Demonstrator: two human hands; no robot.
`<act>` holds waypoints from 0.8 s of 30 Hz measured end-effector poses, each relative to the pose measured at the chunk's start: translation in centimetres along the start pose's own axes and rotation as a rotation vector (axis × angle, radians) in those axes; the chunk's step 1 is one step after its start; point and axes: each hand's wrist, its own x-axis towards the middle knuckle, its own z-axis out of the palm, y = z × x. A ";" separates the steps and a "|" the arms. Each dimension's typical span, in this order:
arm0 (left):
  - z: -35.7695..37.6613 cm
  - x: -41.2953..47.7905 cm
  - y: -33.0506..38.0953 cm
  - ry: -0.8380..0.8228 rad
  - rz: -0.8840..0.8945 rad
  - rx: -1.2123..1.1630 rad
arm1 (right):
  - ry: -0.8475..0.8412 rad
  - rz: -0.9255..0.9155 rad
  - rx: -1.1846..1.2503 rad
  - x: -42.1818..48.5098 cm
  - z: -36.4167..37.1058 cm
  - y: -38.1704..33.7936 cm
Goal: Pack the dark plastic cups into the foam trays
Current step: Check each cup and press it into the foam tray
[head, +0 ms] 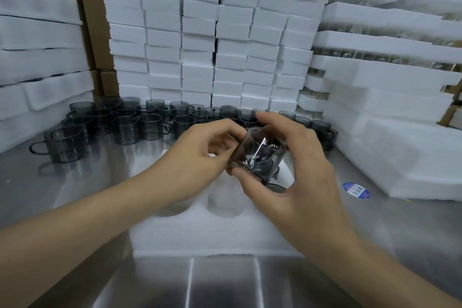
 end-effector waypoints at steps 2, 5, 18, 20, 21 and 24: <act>0.1 -0.1 0.1 -0.046 0.024 0.012 | 0.002 -0.022 0.013 -0.1 0.0 0.0; 0.0 -0.2 0.3 -0.062 0.039 0.001 | 0.002 -0.030 0.027 -0.1 0.0 0.1; -0.6 -0.1 0.4 -0.102 -0.018 -0.080 | -0.012 -0.016 -0.023 -0.2 0.4 0.6; -0.7 -0.2 0.5 -0.139 -0.018 -0.083 | -0.036 -0.009 -0.031 -0.1 0.5 0.7; -0.6 -0.3 0.6 -0.159 -0.016 -0.083 | -0.046 -0.007 -0.031 -0.1 0.4 0.7; -0.3 -0.3 0.6 -0.185 0.002 -0.130 | -0.065 0.001 -0.033 0.0 0.4 0.7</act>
